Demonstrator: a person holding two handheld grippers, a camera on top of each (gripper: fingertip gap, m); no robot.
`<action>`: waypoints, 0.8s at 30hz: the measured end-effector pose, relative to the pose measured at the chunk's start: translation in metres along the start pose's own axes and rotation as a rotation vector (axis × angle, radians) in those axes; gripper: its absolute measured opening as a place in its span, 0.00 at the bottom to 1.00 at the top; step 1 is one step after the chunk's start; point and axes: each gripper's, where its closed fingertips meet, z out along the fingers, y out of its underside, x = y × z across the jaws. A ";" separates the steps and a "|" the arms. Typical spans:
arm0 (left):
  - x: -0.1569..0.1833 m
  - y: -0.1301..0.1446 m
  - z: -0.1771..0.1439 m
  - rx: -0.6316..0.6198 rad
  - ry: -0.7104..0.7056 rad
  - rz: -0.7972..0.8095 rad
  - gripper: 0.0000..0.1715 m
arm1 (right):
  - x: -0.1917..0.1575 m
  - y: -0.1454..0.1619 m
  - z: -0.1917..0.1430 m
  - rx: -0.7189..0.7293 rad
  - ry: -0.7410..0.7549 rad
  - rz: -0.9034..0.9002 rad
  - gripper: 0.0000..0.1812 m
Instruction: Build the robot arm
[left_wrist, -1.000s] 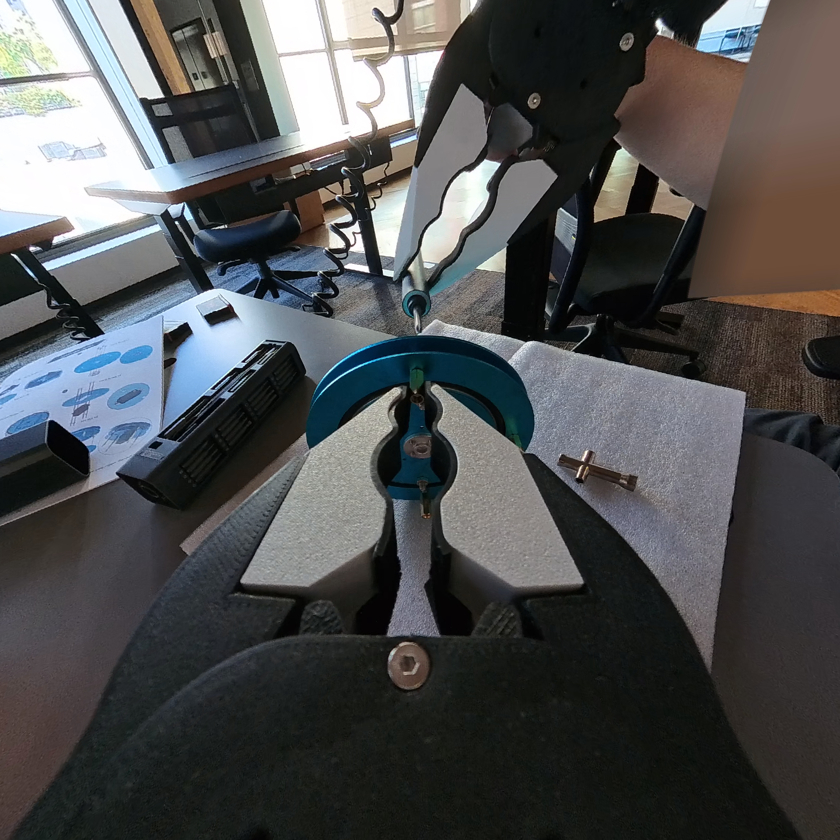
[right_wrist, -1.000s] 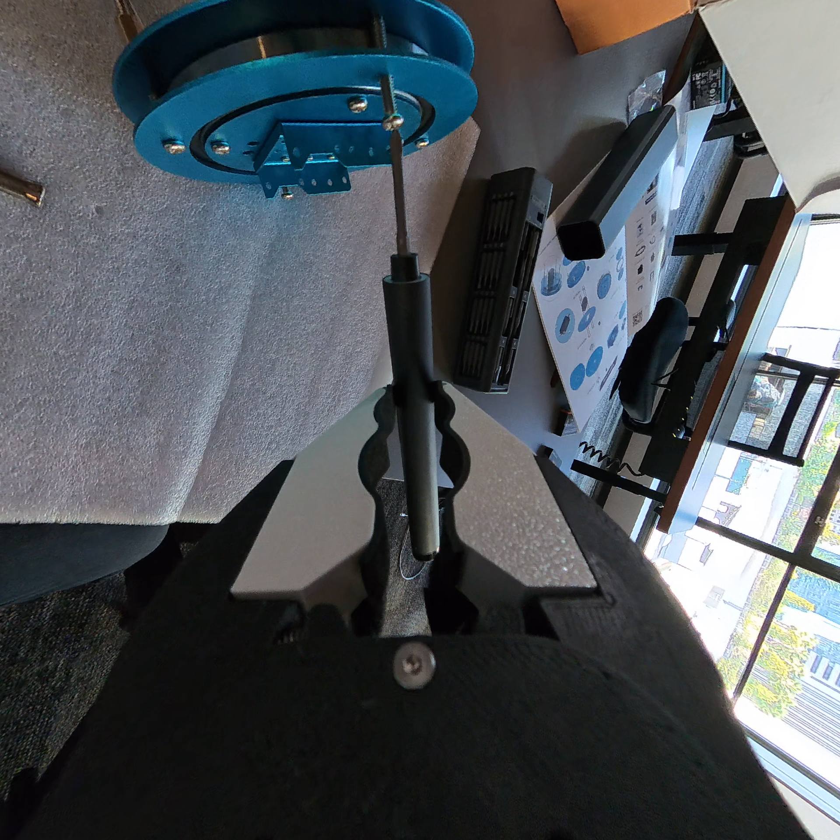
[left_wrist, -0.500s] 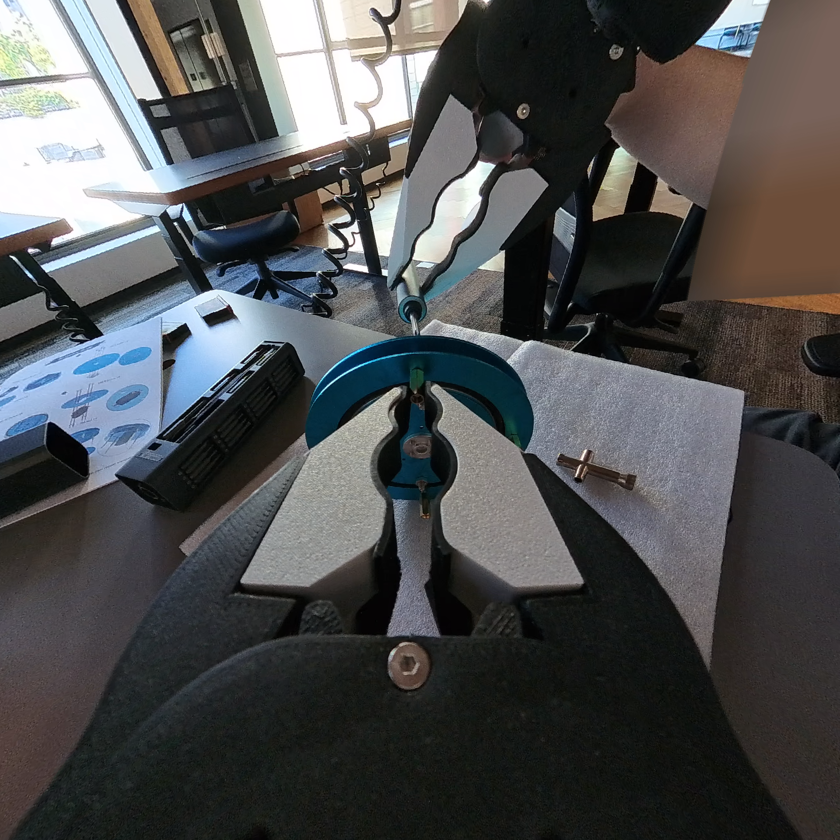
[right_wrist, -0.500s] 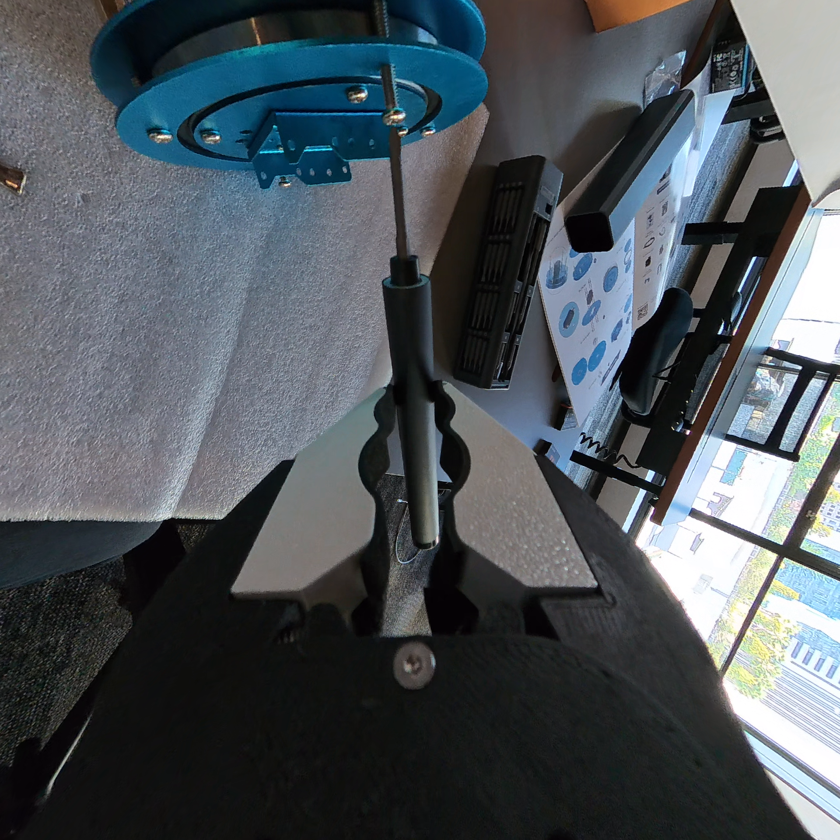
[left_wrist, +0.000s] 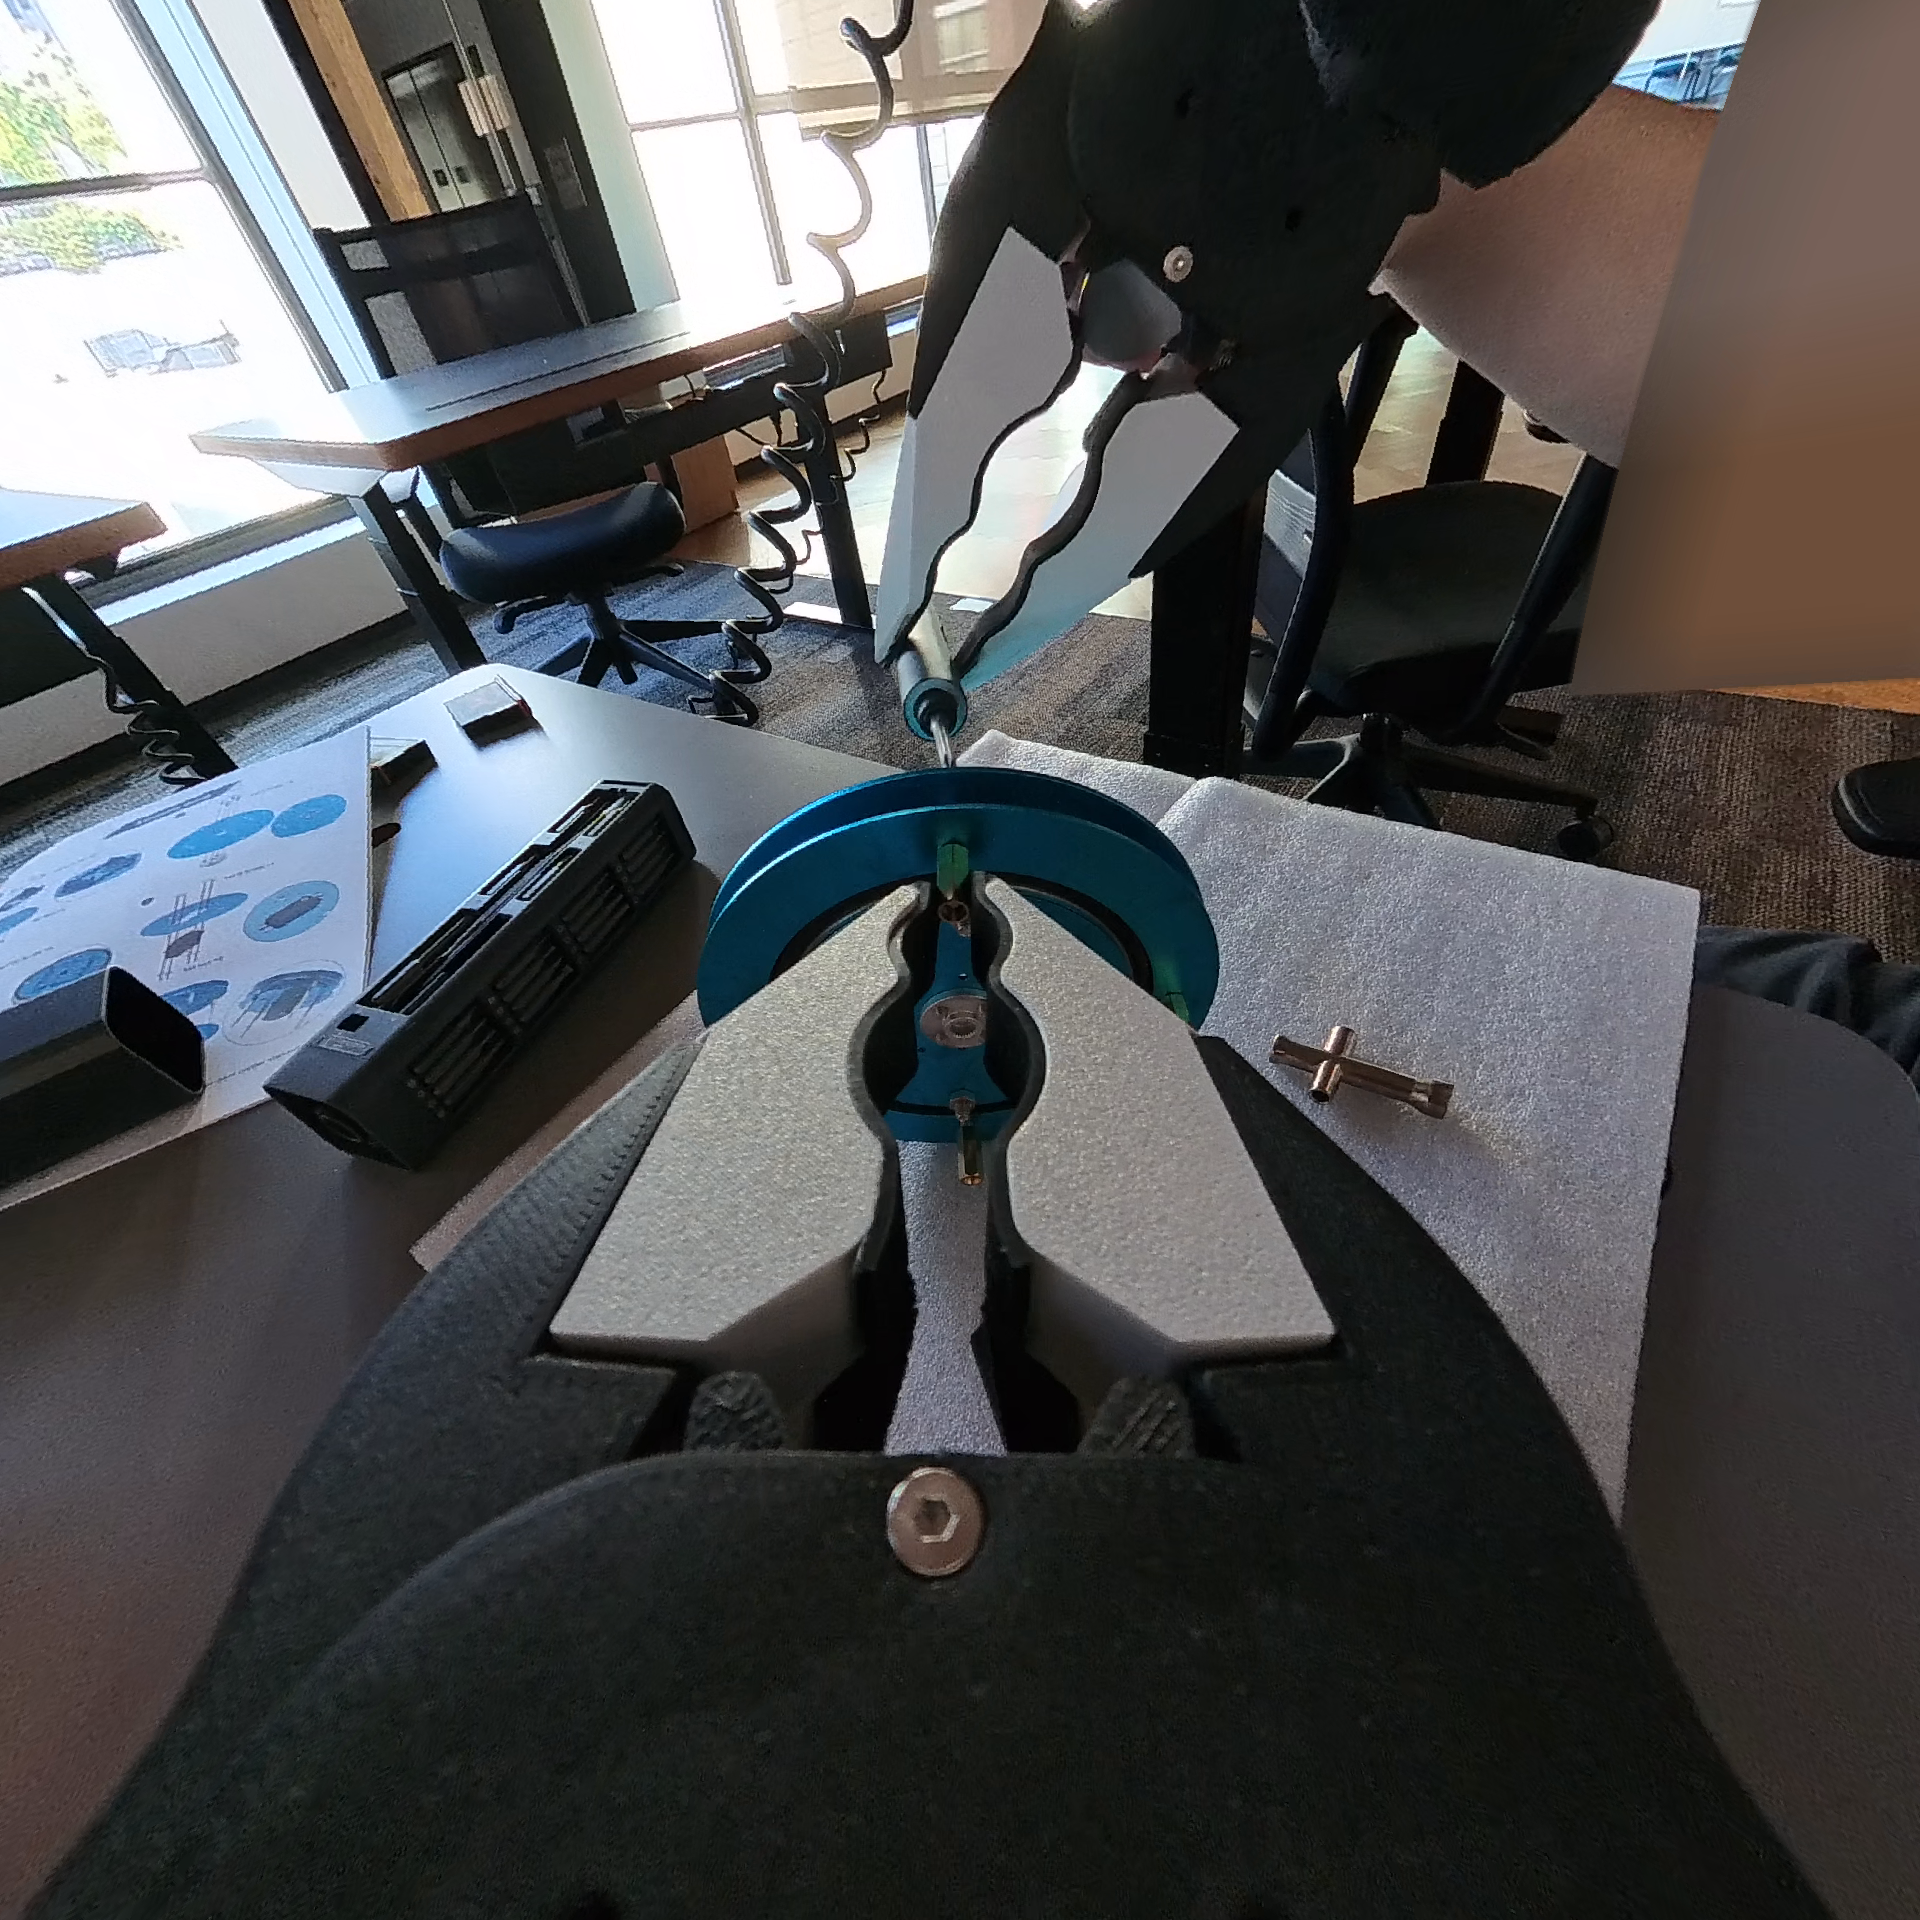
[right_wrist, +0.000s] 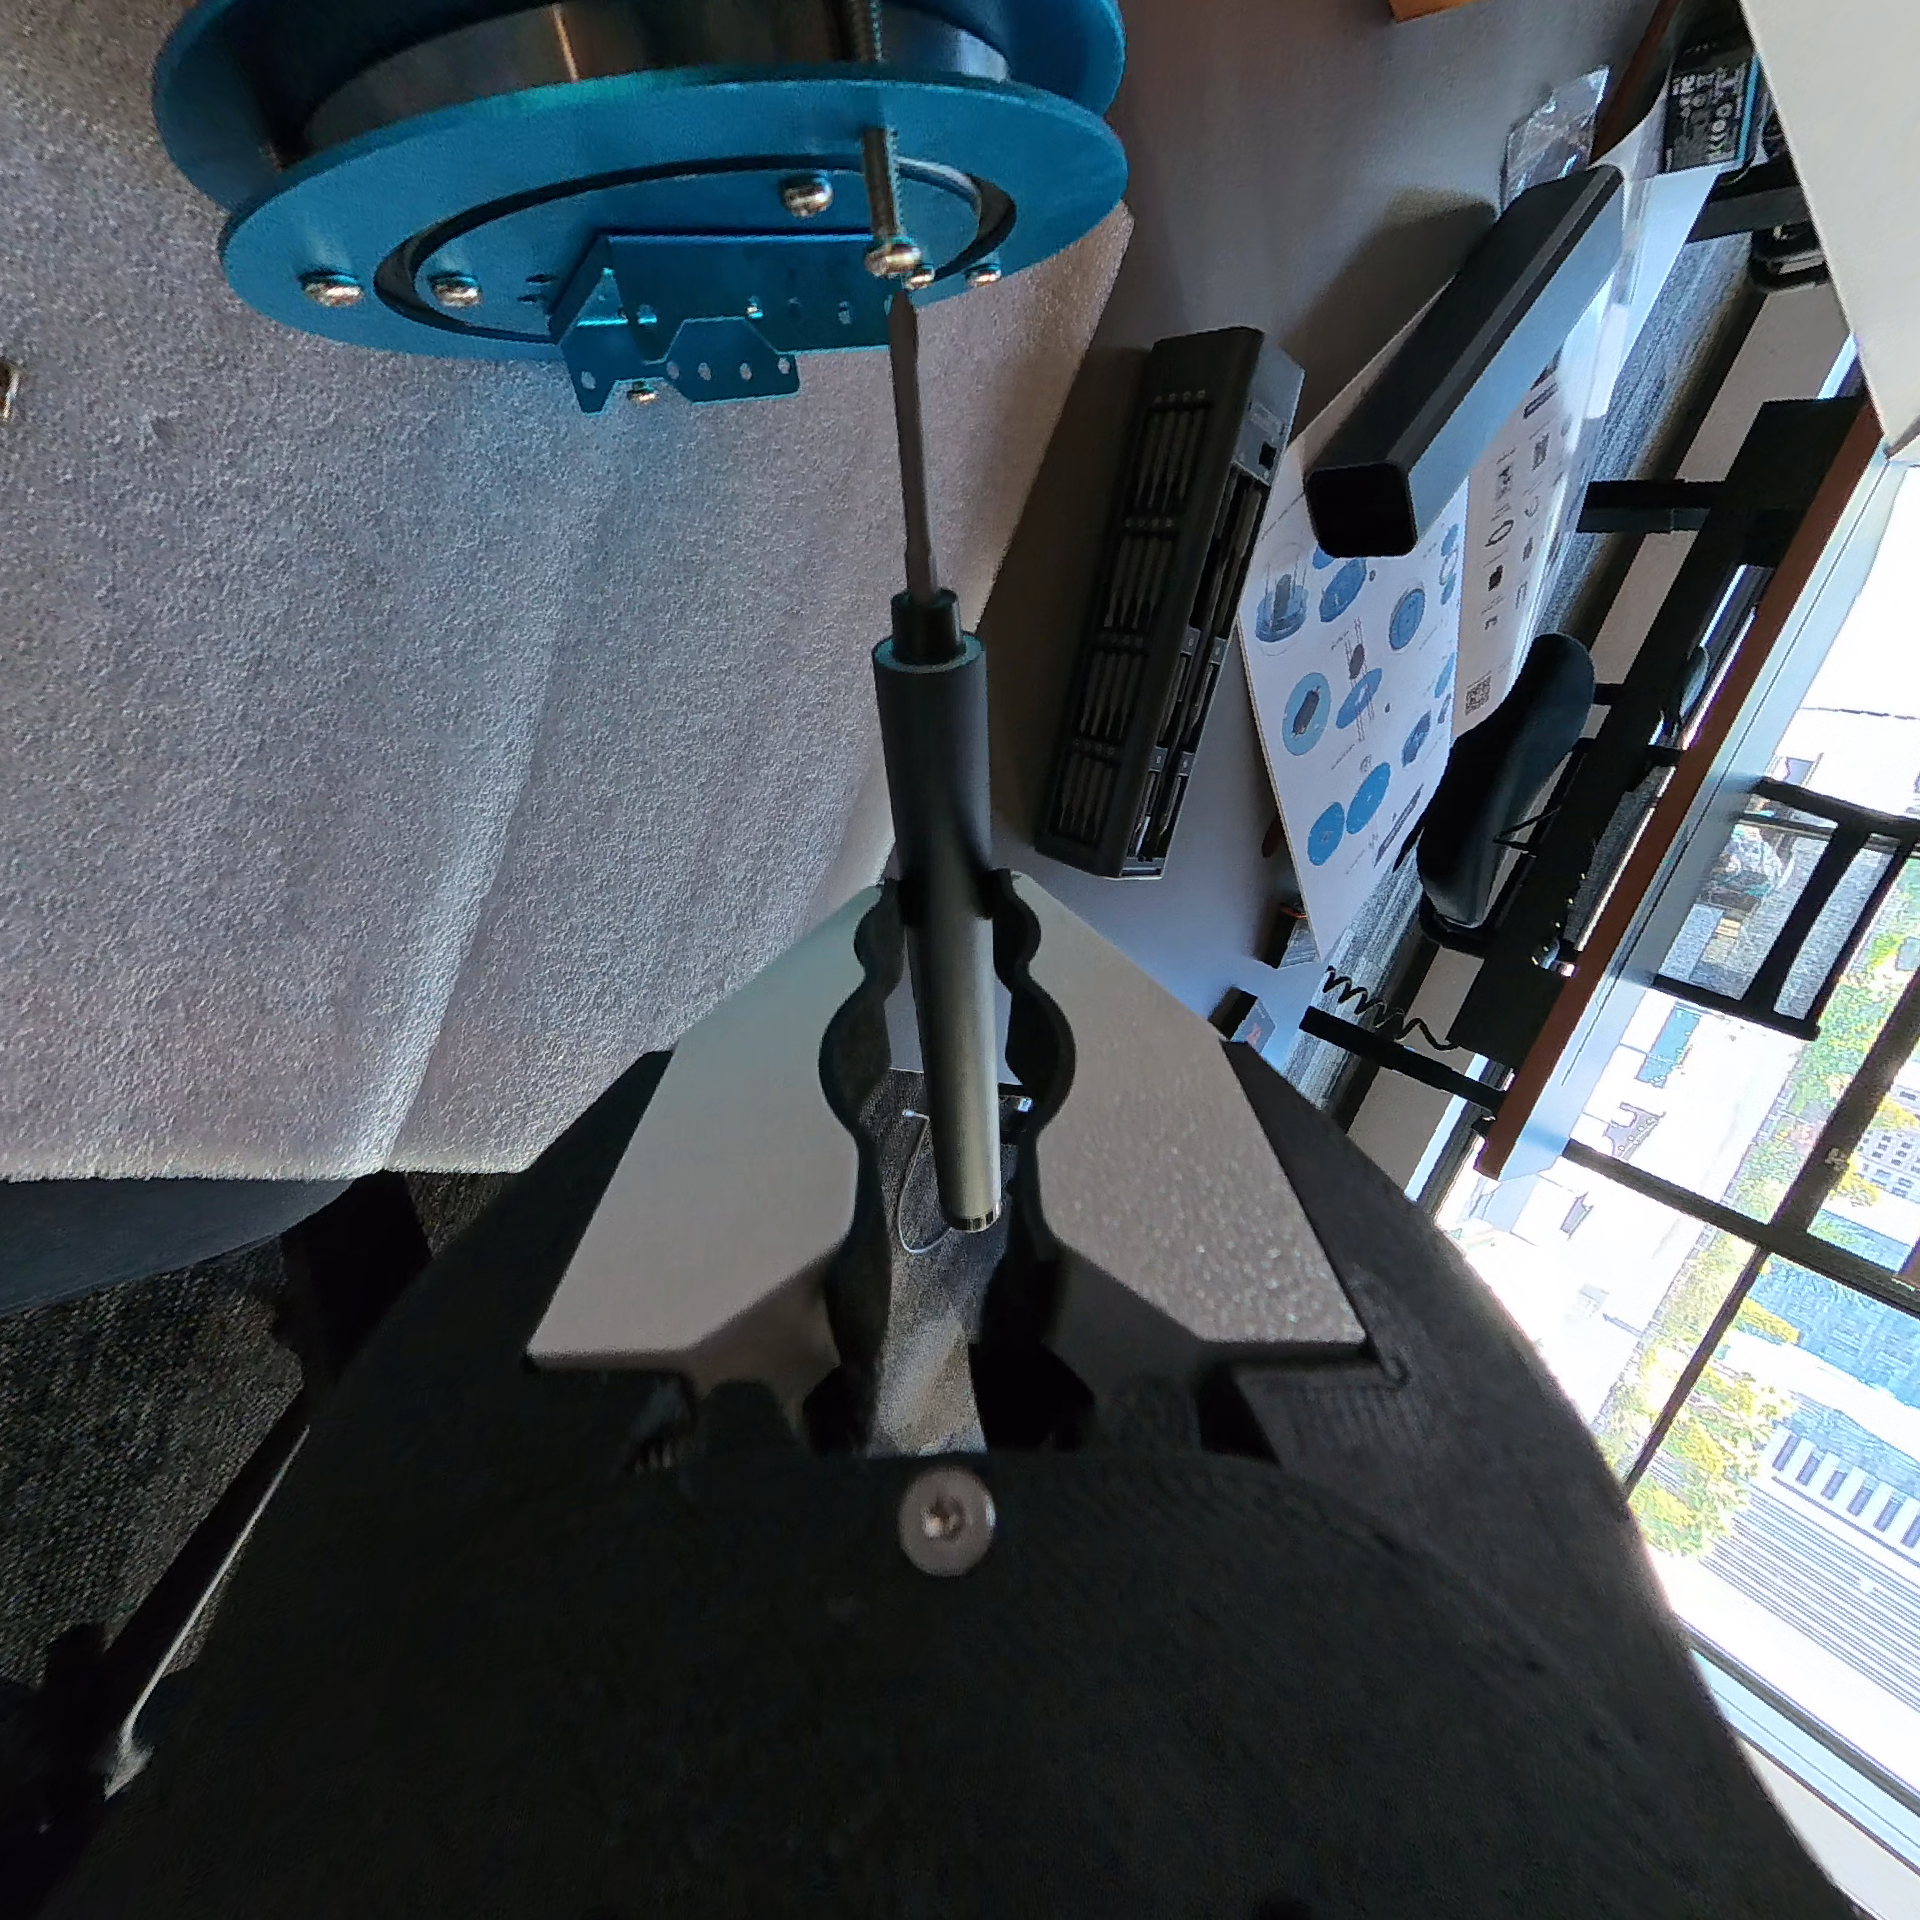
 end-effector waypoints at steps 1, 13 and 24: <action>0.000 0.000 0.000 0.000 0.000 0.000 0.02 | 0.000 -0.001 0.000 0.000 0.000 -0.003 0.09; 0.000 0.000 0.000 -0.001 0.002 0.002 0.02 | 0.002 -0.002 0.000 -0.033 0.001 -0.030 0.09; 0.000 0.000 0.000 -0.001 0.000 0.001 0.02 | 0.002 0.000 0.002 -0.059 -0.009 -0.032 0.09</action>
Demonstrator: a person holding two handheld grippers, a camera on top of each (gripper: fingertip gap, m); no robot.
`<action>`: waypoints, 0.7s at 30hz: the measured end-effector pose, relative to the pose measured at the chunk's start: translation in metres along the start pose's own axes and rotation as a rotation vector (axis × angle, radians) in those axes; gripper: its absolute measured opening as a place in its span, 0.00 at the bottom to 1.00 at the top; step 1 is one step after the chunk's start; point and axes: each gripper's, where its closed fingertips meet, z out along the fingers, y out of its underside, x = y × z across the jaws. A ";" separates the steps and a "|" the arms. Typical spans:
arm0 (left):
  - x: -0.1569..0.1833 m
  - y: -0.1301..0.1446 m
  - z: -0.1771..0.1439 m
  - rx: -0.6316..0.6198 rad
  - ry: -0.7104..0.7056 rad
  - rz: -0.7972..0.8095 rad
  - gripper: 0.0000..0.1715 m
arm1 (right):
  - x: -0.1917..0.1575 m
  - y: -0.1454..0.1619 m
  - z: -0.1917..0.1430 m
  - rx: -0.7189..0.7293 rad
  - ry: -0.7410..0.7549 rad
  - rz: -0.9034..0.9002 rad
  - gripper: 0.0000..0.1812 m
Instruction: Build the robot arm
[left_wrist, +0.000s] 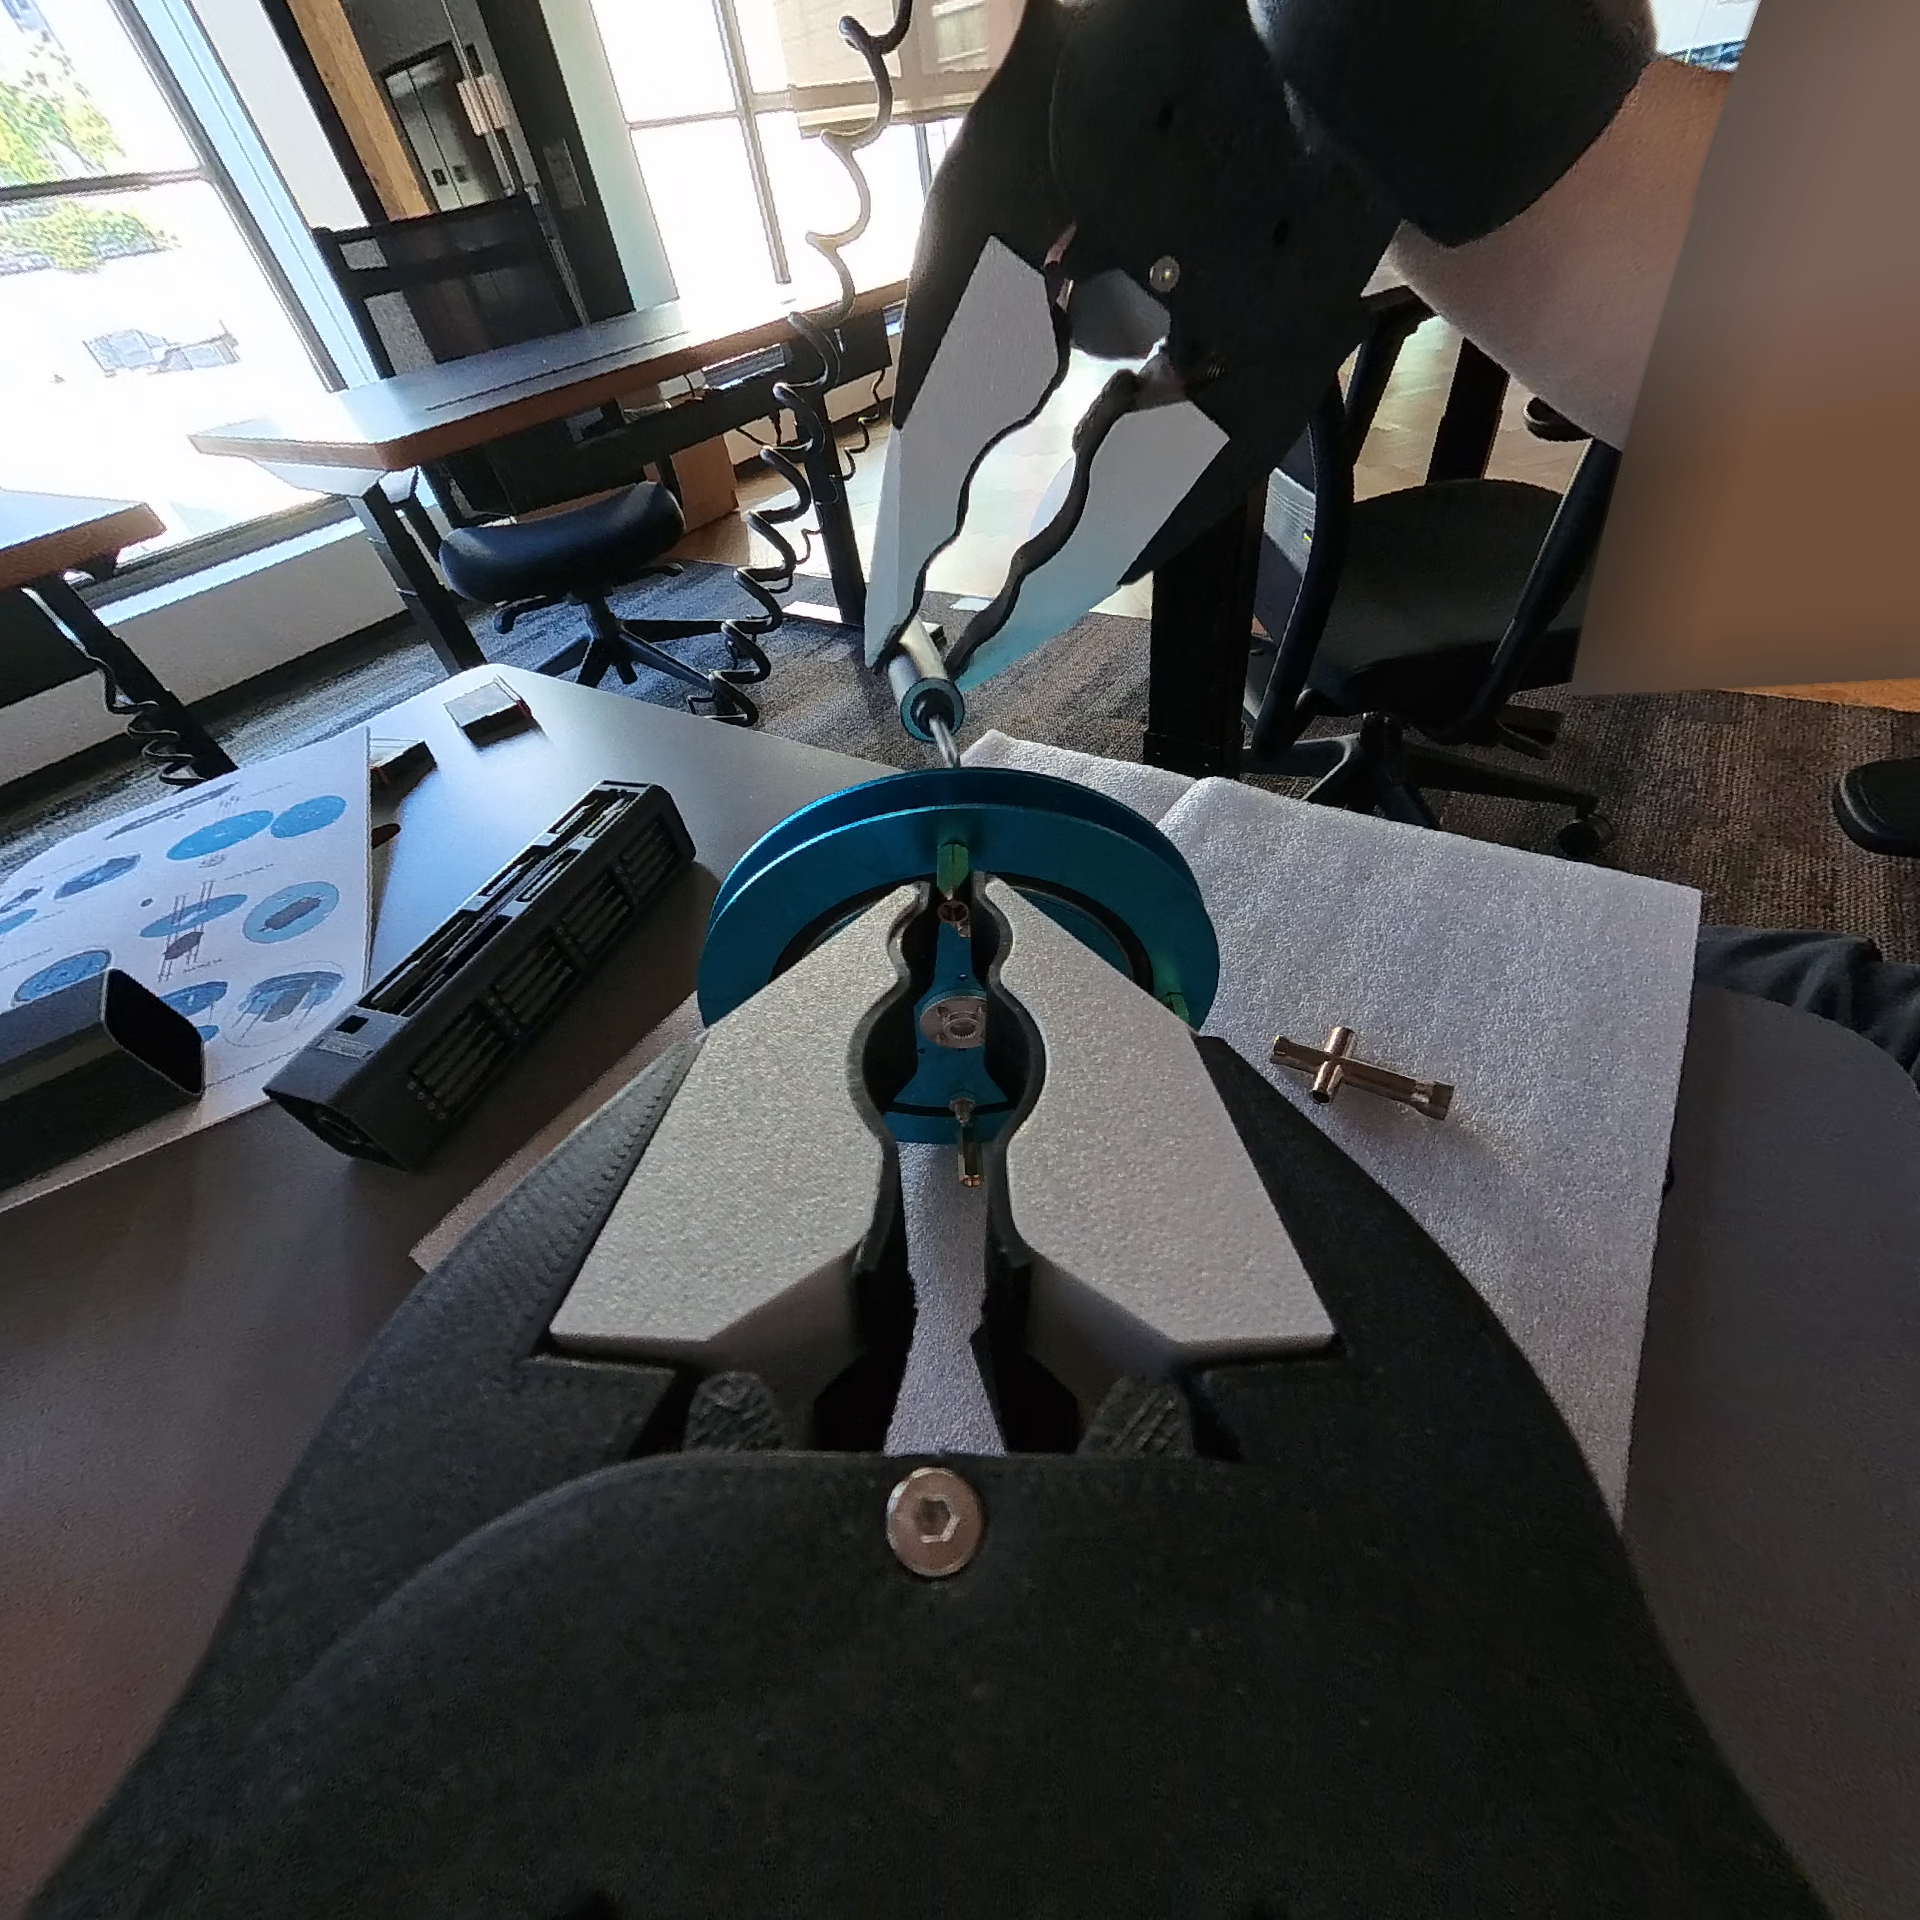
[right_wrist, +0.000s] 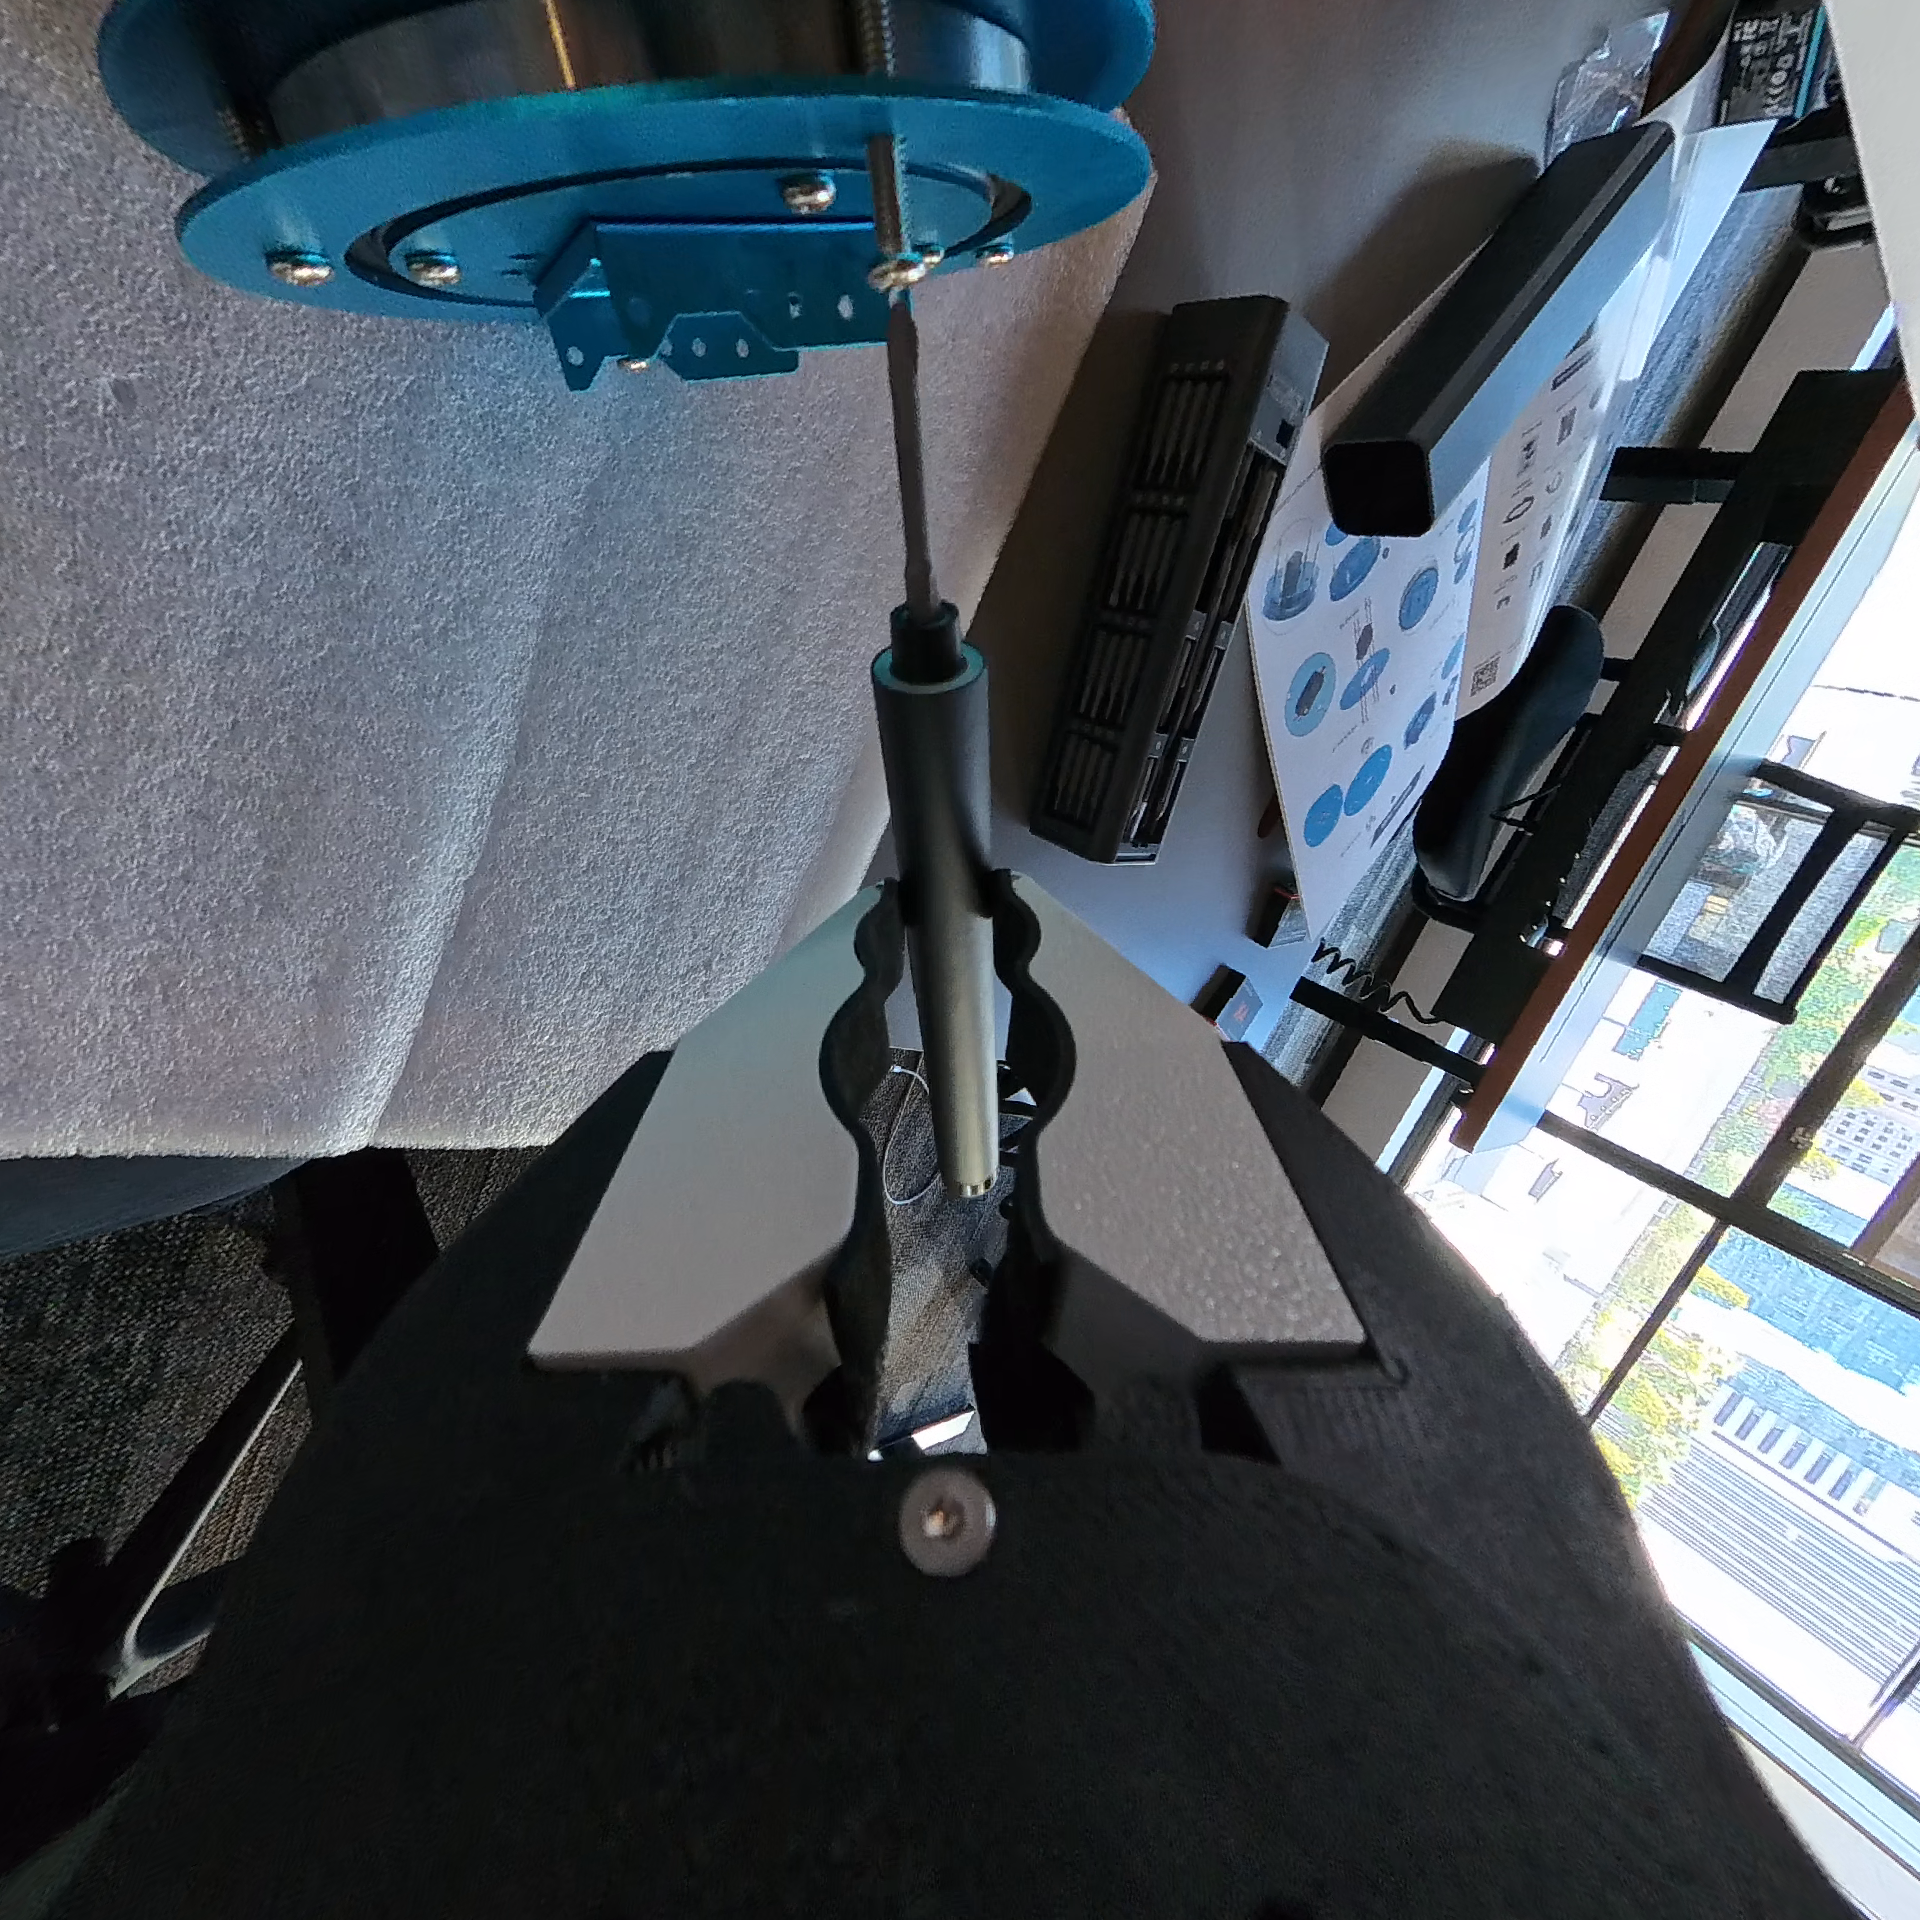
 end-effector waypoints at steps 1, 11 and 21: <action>0.000 0.000 0.000 0.000 0.001 0.000 0.02 | 0.001 0.000 0.000 -0.002 0.001 -0.001 0.09; 0.001 0.000 0.000 0.000 0.001 0.000 0.02 | 0.001 -0.001 0.002 -0.019 -0.004 -0.009 0.09; 0.001 0.000 0.000 -0.001 0.000 0.004 0.02 | -0.001 -0.003 0.002 -0.035 -0.019 -0.017 0.09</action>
